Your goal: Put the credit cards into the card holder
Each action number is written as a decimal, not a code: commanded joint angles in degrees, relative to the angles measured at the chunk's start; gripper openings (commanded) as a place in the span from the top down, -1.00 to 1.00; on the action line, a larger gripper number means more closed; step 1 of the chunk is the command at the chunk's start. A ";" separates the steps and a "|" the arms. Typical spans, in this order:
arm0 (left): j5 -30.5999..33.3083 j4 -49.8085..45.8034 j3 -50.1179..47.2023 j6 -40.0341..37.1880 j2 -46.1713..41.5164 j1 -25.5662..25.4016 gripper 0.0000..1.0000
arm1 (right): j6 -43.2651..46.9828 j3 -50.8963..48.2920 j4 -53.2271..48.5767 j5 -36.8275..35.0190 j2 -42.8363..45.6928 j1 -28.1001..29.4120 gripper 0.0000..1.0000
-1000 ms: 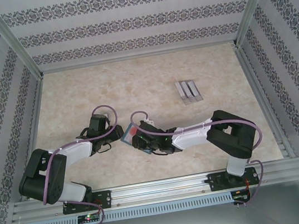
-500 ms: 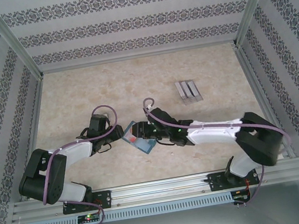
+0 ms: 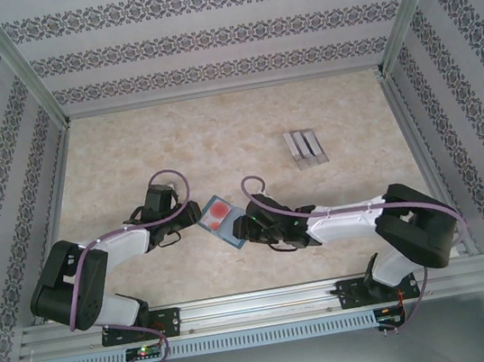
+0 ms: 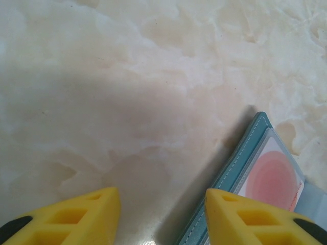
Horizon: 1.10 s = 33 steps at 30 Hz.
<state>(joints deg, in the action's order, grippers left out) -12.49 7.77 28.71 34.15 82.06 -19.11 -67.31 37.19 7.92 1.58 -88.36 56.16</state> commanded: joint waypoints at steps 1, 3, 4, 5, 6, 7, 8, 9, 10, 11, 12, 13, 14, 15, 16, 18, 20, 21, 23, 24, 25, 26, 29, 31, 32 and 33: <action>2.06 -0.90 -0.67 0.39 0.59 -0.14 0.01 | -4.78 2.10 3.19 -0.39 -2.84 1.34 0.01; 1.96 -1.09 -0.44 0.39 0.70 -0.21 0.00 | -5.04 2.57 3.77 -0.53 -3.72 1.92 0.02; 1.70 -0.93 -0.49 0.39 0.65 -0.21 -0.01 | -4.95 2.78 3.73 -0.52 -3.84 1.93 0.03; 1.59 -1.00 -0.43 0.29 0.56 -0.15 0.00 | -4.94 2.80 3.71 -0.82 -3.85 1.93 0.05; 1.86 -1.17 -0.43 0.26 0.46 -0.13 0.00 | -5.10 2.79 3.51 -1.22 -3.55 1.85 0.07; 2.32 -1.34 -0.50 0.18 0.34 -0.15 0.00 | -5.35 2.71 3.34 -1.51 -3.17 1.86 0.10; 2.71 -1.52 -0.52 0.13 0.26 -0.14 -0.01 | -5.61 2.50 3.03 -1.83 -2.53 1.85 0.13; 2.67 -1.46 -0.41 0.20 0.27 -0.17 -0.01 | -5.57 2.37 2.62 -2.28 -1.83 1.93 0.15; 2.37 -1.32 -0.39 0.21 0.33 -0.16 -0.01 | -5.41 2.27 2.07 -2.73 -1.16 1.93 0.16; 1.90 -1.12 -0.40 0.29 0.53 -0.17 -0.01 | -5.17 2.19 1.27 -3.23 -0.51 1.88 0.16; 1.69 -0.96 -0.34 0.30 0.66 -0.15 -0.01 | -5.04 2.10 0.57 -3.72 0.11 1.80 0.17; 1.67 -1.07 -0.35 0.28 0.81 -0.22 -0.01 | -5.07 2.02 -0.08 -4.20 0.60 1.76 0.17; 1.91 -1.17 -0.31 0.21 0.99 -0.19 -0.01 | -5.26 1.81 -0.56 -4.65 1.09 1.79 0.17; 1.90 -1.22 -0.11 0.21 1.17 -0.21 -0.01 | -5.29 1.51 -0.87 -5.32 1.56 1.82 0.16; 1.55 -1.11 -0.10 0.21 1.38 -0.15 -0.01 | -5.13 1.14 -1.56 -6.18 1.99 1.53 0.14; 0.51 -0.59 -0.14 0.17 1.45 -0.20 -0.01 | -5.50 0.09 -2.31 -6.83 2.52 0.32 0.09; 0.62 -0.60 -0.25 0.05 1.41 -0.17 -0.01 | -6.43 -1.19 -0.26 -6.04 2.55 -1.27 0.06; 1.06 -0.80 -0.16 -0.01 1.33 -0.19 -0.01 | -6.77 -1.50 0.66 -5.66 2.30 -1.86 0.06; 1.18 -0.85 -0.12 -0.05 1.24 -0.22 -0.01 | -6.46 -1.21 1.67 -5.21 1.59 -2.42 0.05; 0.94 -0.75 -0.12 -0.05 1.14 -0.22 -0.01 | -6.28 -0.91 2.02 -5.19 1.16 -2.54 0.05; 0.77 -0.80 -0.08 -0.12 1.16 -0.16 -0.01 | -6.25 -0.65 2.44 -5.00 0.71 -2.68 0.05; 0.93 -0.95 -0.09 -0.22 1.05 -0.18 -0.02 | -6.32 -0.46 2.90 -4.80 0.24 -2.81 0.05; 1.69 -1.32 -0.06 -0.36 0.89 -0.17 -0.02 | -5.86 0.47 3.95 -4.61 -1.00 -3.00 0.05; 1.16 -1.18 -0.06 -0.31 0.90 -0.20 -0.02 | -5.72 0.93 5.13 -4.18 -2.13 -3.20 0.06; 1.11 -1.18 -0.07 -0.36 0.84 -0.17 -0.02 | -6.11 0.95 5.62 -3.90 -2.62 -3.38 0.05; 1.39 -1.41 -0.13 -0.48 0.89 -0.21 -0.02 | -6.48 0.95 6.55 -3.71 -3.17 -3.50 0.06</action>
<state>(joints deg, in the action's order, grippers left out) -12.62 7.84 28.73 34.33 82.08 -19.14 -73.32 36.80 11.68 -2.17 -90.00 53.34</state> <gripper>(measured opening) 0.510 0.471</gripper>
